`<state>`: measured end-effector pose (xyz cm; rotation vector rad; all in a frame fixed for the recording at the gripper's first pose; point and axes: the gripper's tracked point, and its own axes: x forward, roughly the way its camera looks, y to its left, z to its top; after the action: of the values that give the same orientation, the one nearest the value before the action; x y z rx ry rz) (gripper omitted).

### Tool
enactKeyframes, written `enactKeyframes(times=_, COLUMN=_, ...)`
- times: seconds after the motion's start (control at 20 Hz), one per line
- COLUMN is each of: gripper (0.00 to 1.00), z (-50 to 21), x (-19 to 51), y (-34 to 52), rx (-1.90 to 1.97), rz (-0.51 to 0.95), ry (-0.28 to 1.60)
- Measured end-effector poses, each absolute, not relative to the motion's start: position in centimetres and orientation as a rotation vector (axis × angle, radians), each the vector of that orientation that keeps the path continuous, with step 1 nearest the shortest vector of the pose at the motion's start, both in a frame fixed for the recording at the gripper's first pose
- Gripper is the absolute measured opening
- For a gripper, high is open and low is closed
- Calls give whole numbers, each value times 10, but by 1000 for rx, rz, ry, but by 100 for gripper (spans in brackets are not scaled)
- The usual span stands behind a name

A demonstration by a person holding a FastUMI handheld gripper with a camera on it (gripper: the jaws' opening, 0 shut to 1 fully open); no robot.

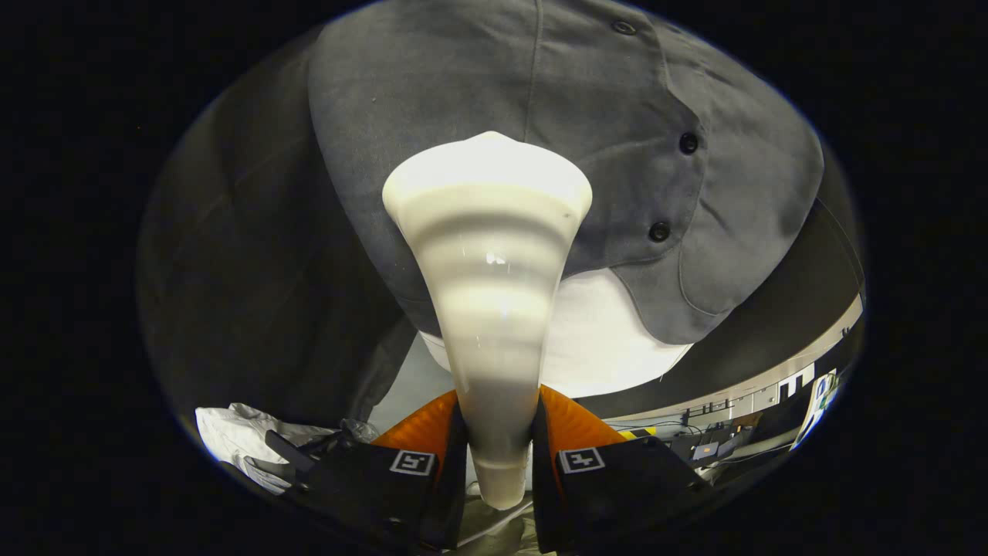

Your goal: Iron the clothes twice with a garment steamer, once on the left side and once on the right side.

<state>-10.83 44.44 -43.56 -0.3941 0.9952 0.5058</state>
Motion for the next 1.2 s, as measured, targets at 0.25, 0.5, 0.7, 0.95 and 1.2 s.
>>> enactKeyframes(times=0.25, gripper=44, z=-391, x=-102, y=436, rx=-328, rz=514, ry=944)
enactKeyframes(times=0.5, gripper=44, z=-314, x=-81, y=422, rx=-273, rz=505, ry=841)
enactKeyframes(times=0.7, gripper=44, z=-248, x=-62, y=402, rx=-229, rz=474, ry=748)
enactKeyframes(times=0.95, gripper=44, z=-169, x=-44, y=373, rx=-178, rz=423, ry=630)
enactKeyframes(times=1.2, gripper=44, z=-84, x=-24, y=323, rx=-120, rz=353, ry=496)
